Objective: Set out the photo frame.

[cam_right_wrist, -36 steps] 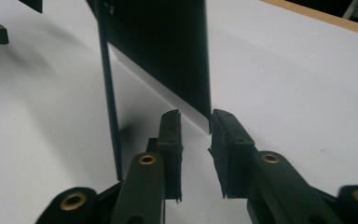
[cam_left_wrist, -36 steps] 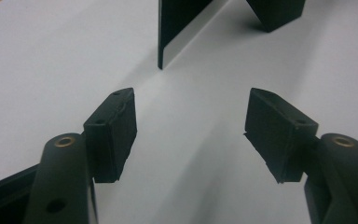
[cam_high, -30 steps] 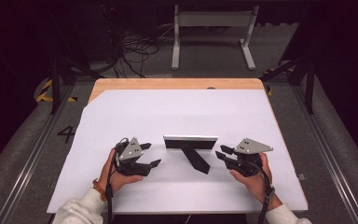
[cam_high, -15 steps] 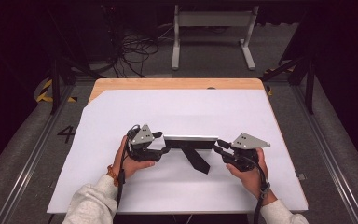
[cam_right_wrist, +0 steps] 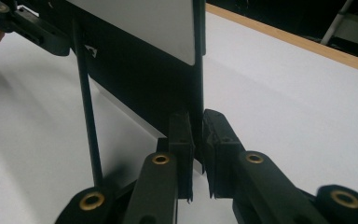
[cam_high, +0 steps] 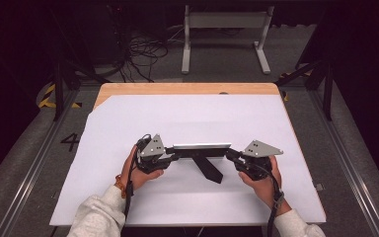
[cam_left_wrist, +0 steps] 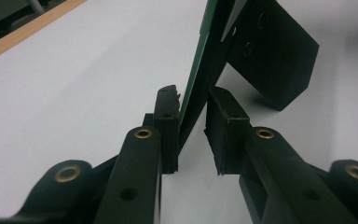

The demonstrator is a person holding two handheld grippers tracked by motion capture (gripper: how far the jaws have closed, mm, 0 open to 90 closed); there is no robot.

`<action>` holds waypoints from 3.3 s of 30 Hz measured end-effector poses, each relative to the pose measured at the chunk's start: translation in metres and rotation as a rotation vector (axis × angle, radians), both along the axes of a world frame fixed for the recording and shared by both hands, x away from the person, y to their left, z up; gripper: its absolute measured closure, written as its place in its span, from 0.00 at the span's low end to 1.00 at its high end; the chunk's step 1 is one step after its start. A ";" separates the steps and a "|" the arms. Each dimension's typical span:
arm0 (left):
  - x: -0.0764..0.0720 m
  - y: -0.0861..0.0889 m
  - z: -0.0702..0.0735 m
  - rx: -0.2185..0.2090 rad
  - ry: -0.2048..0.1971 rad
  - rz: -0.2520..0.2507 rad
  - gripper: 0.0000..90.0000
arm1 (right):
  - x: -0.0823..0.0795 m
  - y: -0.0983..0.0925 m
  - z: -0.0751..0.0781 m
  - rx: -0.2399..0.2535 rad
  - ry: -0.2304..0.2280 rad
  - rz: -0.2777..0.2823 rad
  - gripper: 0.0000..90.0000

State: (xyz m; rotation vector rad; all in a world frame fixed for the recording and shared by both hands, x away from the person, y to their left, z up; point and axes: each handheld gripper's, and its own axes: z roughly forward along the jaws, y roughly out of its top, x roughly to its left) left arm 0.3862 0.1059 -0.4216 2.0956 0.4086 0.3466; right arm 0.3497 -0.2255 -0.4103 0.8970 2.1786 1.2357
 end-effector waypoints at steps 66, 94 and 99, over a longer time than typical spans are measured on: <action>-0.040 -0.001 0.017 0.019 -0.050 -0.099 0.90 | 0.016 0.040 0.001 0.061 -0.024 0.003 1.00; -0.054 -0.015 0.019 0.035 -0.062 -0.130 0.82 | 0.015 0.057 0.002 0.062 -0.036 0.046 1.00; -0.055 -0.016 0.019 0.031 -0.061 -0.128 0.81 | 0.016 0.057 0.002 0.065 -0.038 0.050 1.00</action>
